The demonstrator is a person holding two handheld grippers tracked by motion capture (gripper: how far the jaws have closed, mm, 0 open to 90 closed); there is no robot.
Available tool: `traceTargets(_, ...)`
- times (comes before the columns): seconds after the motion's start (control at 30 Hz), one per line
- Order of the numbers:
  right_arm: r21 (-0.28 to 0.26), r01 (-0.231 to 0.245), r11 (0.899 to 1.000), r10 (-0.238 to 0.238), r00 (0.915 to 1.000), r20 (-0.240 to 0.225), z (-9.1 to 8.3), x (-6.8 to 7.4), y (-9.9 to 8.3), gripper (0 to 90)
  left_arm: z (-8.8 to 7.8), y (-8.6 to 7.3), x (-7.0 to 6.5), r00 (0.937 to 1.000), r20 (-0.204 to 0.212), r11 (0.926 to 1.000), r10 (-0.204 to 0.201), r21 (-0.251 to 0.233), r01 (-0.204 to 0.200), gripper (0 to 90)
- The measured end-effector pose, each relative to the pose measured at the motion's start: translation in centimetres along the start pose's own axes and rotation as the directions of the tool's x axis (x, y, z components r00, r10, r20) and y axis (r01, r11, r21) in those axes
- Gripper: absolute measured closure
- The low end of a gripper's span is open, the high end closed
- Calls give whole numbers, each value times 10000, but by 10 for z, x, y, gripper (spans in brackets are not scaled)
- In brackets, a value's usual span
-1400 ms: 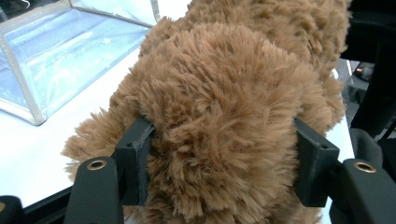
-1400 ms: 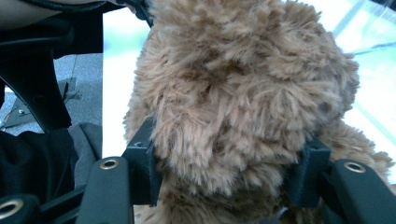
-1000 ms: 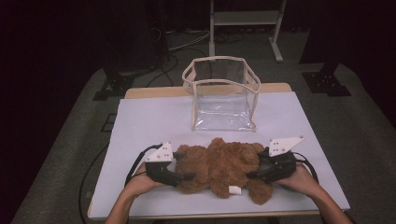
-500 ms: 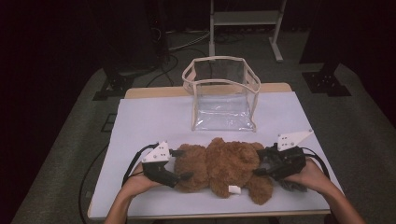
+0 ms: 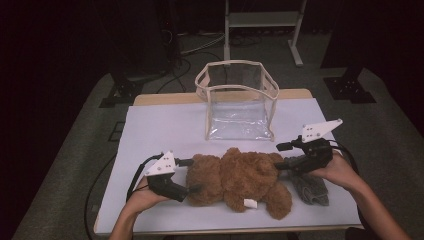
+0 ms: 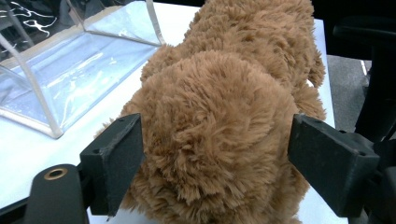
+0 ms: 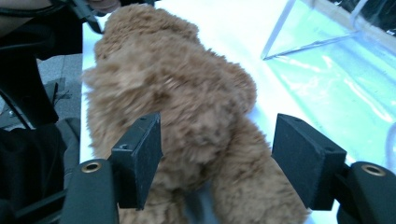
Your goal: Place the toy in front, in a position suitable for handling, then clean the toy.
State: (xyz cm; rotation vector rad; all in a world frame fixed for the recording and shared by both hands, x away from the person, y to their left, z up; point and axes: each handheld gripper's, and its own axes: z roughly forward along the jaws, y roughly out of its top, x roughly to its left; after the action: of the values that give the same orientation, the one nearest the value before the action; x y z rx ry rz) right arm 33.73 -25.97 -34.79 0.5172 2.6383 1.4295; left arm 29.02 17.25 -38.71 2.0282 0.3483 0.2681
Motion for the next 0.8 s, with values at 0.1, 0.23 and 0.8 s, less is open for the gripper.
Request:
traceTargets(0.1, 23, 26, 10000, -27, 9999, 107, 0, -11, 10, 316, -3, 1, 0, 9999, -161, 10000, -15, -40, 14, 163)
traceTargets(0.23, -16, -24, 10000, 25, 9999, 167, 1, -22, 18, 316, -5, 2, -1, 9997, -252, 9999, -44, -134, 40, 157)
traceTargets(0.8, 262, 602, 9978, -599, 9981, -119, 30, -35, 69, 300, -10, -1, 1, 9996, -275, 9999, -97, -70, 95, 141)
